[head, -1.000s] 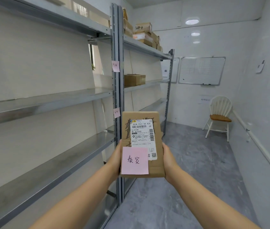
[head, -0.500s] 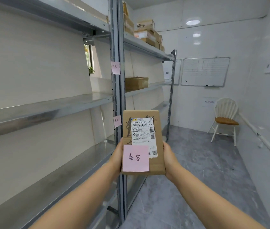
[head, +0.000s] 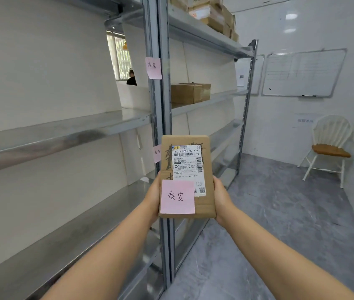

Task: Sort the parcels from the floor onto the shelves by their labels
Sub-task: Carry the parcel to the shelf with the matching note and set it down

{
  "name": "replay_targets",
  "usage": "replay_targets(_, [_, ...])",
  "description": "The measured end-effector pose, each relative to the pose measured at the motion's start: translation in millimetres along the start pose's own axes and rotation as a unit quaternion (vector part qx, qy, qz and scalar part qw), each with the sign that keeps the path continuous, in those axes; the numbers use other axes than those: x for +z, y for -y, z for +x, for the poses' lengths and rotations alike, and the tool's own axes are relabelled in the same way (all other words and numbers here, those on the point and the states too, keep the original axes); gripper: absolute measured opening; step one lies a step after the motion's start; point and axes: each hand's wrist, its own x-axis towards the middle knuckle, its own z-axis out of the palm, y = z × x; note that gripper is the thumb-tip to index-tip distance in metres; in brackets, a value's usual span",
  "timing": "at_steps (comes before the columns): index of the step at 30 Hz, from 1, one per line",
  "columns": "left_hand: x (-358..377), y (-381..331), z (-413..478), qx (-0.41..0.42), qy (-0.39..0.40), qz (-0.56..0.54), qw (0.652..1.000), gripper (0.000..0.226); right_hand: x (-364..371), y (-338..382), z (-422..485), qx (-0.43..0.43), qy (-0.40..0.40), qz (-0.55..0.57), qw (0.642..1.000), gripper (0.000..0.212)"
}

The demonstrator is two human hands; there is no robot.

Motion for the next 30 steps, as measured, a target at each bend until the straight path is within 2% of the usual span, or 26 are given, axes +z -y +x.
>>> replay_targets(10, [12.7, 2.7, 44.1, 0.058, -0.088, -0.060, 0.993, 0.038, -5.6, 16.2, 89.5, 0.030, 0.126, -0.055, 0.990, 0.038])
replay_targets(14, [4.0, 9.3, 46.7, 0.110, -0.183, -0.061, 0.975, 0.035, 3.2, 13.7, 109.2, 0.048, 0.166, -0.056, 0.983, 0.038])
replay_targets(19, [-14.9, 12.0, 46.1, 0.128, -0.245, -0.069, 0.959, 0.040, 25.9, 4.0, 126.9, 0.074, 0.213, -0.051, 0.973, 0.042])
replay_targets(24, [-36.2, 9.3, 55.1, 0.131, -0.308, -0.035, 0.942, 0.034, 49.5, -9.2, 152.4, 0.086, 0.223, -0.052, 0.970, 0.040])
replay_targets(30, [-72.3, 3.0, 79.4, 0.114, -0.320, -0.051, 0.939, 0.034, 82.3, -23.0, 183.9, 0.105, 0.224, -0.051, 0.968, 0.037])
